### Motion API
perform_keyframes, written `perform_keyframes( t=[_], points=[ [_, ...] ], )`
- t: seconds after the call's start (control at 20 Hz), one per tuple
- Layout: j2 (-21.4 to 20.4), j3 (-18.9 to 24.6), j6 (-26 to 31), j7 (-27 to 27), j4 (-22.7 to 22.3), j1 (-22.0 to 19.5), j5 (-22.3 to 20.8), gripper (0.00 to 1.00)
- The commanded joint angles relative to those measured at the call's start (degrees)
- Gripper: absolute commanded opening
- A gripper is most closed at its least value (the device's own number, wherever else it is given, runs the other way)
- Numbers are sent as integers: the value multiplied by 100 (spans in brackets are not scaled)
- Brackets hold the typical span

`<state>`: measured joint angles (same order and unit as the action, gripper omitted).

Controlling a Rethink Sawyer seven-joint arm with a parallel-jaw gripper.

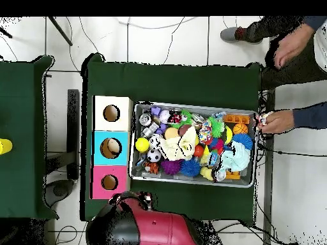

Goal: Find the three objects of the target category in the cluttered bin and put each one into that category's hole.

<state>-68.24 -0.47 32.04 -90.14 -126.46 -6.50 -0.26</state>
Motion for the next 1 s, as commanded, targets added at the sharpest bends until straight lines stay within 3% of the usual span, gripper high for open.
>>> perform_keyframes(
  t=[0.05,0.3,0.65,1.0],
  points=[
    [11,383,-144,-237,-85,-192,-37,100],
    [74,408,-136,-174,5,-271,-104,100],
    [568,798,-66,539,545,-1033,-269,100],
    [736,1146,44,729,730,-1527,-455,100]
  ],
)
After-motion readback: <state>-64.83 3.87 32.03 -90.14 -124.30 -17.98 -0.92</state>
